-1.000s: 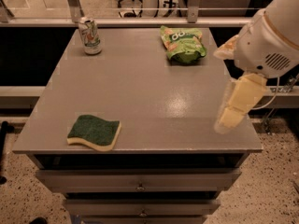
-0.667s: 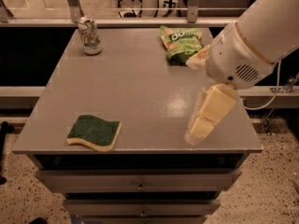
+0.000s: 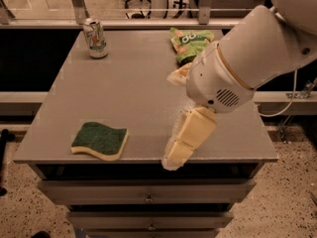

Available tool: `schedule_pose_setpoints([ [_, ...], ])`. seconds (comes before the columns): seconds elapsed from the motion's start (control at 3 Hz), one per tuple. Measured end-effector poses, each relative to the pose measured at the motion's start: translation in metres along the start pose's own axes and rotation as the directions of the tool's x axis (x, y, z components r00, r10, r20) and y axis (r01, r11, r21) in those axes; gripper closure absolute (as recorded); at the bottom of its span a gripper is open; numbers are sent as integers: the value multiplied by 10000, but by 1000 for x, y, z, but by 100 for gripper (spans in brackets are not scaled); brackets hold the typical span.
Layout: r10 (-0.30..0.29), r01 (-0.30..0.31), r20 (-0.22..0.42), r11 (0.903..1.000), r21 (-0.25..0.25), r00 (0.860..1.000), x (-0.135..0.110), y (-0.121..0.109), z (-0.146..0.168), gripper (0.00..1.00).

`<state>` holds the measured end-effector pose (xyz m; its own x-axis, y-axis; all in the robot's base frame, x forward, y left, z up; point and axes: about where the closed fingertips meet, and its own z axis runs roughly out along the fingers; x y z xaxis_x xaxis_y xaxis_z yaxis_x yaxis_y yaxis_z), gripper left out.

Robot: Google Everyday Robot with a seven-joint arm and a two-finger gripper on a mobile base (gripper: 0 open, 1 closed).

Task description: Move sponge near green rice chip bag

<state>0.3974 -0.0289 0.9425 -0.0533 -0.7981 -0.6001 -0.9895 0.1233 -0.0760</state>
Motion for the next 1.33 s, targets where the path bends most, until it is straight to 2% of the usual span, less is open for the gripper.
schedule_pose_setpoints([
  [0.33, 126, -125, 353, 9999, -28, 9993, -10, 3, 20, 0],
  [0.67, 268, -265, 868, 9996, -51, 9959, -31, 4, 66, 0],
  [1.0, 515, -546, 1285, 9983, 206, 9904, -48, -4, 127, 0],
  [1.33, 713, -771, 1462, 9964, 341, 9867, -50, -11, 153, 3],
])
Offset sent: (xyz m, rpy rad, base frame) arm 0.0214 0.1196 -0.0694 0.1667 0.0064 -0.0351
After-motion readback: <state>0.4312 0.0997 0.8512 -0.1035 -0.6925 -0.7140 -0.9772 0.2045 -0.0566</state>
